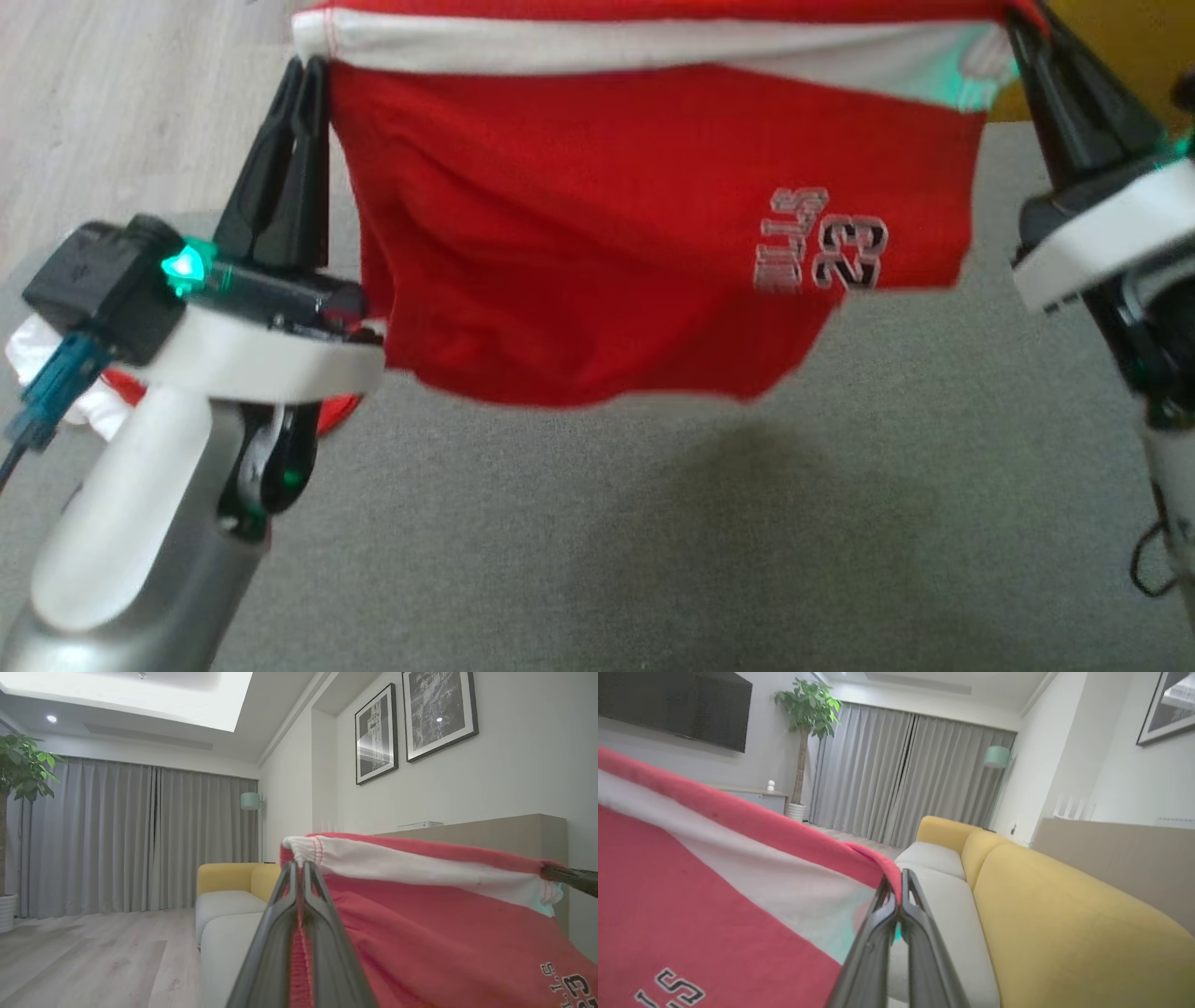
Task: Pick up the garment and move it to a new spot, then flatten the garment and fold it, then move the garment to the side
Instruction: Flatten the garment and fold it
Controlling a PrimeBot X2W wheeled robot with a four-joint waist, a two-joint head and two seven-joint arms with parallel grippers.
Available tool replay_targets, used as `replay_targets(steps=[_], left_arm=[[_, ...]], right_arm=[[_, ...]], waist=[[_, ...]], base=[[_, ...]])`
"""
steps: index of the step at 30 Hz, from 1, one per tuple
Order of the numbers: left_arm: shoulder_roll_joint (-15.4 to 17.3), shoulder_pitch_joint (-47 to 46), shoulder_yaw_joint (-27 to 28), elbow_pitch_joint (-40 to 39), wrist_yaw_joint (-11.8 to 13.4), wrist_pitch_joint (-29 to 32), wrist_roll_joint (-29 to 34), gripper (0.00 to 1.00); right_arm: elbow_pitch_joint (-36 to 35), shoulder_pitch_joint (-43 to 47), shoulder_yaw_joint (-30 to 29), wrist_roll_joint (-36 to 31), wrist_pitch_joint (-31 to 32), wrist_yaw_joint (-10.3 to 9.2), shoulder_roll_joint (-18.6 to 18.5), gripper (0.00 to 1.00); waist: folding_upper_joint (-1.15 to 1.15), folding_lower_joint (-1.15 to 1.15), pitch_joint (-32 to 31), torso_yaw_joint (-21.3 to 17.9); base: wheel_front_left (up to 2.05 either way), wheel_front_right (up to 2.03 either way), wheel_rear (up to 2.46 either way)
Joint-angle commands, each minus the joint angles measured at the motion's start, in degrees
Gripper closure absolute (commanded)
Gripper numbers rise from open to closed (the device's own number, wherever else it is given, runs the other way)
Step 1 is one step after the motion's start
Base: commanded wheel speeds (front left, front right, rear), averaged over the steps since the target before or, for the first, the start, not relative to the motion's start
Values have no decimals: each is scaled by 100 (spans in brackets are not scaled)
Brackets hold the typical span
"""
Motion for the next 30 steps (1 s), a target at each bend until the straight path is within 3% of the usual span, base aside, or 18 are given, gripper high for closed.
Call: replay_targets(steps=[1, 6, 12, 17, 22, 26, 30], left_arm=[[286, -216, 337, -355, 84, 136, -47, 100], [321, -441, 348, -423, 92, 521, -214, 100], [210, -1377, 302, 517, -244, 670, -294, 100], [5, -2818, 364, 1823, -625, 401, -182, 100], [-345, -3970, 495, 2944, -847, -237, -128, 100], [-664, -4239, 413, 3592, -1049, -532, -195, 100], [-913, -3965, 148, 4065, -1233, -668, -241, 100]], right_arm=[[-384, -19, -89, 68, 284, -4, -47, 100], [-581, -144, -338, 57, 919, -4, 46, 100], [278, -1179, -100, 13, 892, -4, -32, 100], [1767, -2894, 21, -283, 47, -4, 42, 100], [3086, -4188, -312, -857, -1167, -4, 412, 100], [3979, -4418, -343, -1058, -1583, -4, 643, 100], [4786, -4137, -109, -1019, -1639, -4, 637, 100]], waist=[[0, 1, 89, -21], [0, 1, 578, -51], [0, 1, 1332, -118], [0, 1, 2106, -181], [0, 1, 2567, -162], [0, 1, 2749, -109], [0, 1, 2800, -18]], base=[[0, 0, 0], [0, 0, 0], [0, 0, 0], [0, 0, 0], [0, 0, 0], [0, 0, 0], [0, 0, 0]])
